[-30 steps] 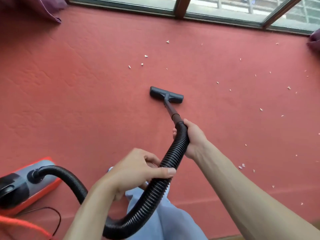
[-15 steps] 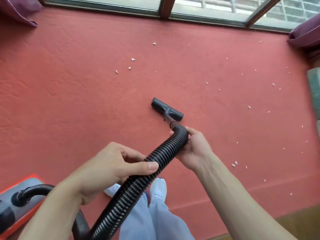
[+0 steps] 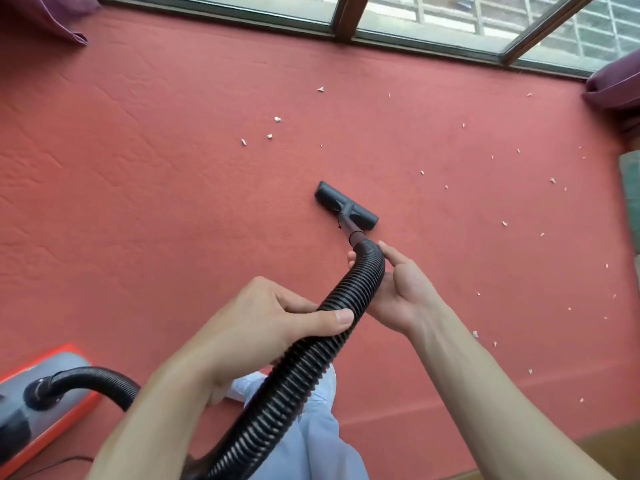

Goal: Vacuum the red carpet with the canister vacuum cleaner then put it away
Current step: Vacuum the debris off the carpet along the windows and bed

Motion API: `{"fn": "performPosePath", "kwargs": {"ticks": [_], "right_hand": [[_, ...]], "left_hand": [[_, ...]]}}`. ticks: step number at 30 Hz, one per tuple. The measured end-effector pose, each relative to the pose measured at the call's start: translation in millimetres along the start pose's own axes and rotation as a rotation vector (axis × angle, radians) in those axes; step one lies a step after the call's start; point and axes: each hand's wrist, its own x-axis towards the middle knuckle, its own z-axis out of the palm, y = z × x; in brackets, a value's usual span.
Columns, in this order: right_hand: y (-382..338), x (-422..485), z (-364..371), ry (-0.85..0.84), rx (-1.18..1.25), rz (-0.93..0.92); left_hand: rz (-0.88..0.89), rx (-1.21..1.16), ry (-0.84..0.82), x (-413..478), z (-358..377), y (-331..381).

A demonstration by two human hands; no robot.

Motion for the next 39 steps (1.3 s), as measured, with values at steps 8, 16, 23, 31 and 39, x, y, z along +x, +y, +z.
{"fn": "performPosePath", "kwargs": {"ticks": [8, 16, 23, 31, 39], "right_hand": [[2.6, 38.1, 22.0, 0.121, -0.139, -0.093], [-29.2, 19.8, 45.4, -0.003, -0.261, -0.139], [-28.4, 69.0, 93.7, 0.15, -0.451, -0.187], [-85.0, 102.9, 123.8, 0.118, -0.648, -0.164], [-147.6, 66.9, 129.7, -0.048, -0.625, -0.013]], "left_hand": [[-0.015, -0.06, 0.204, 23.6, 16.6, -27.3], [0.132, -0.231, 0.049, 10.4, -0.1, -14.2], [0.082, -0.338, 0.195, 24.3, -36.4, -1.3], [0.006, -0.441, 0.416, 79.7, -26.3, 23.0], [0.1, -0.3, 0.192, 78.8, -50.1, 62.2]]}}
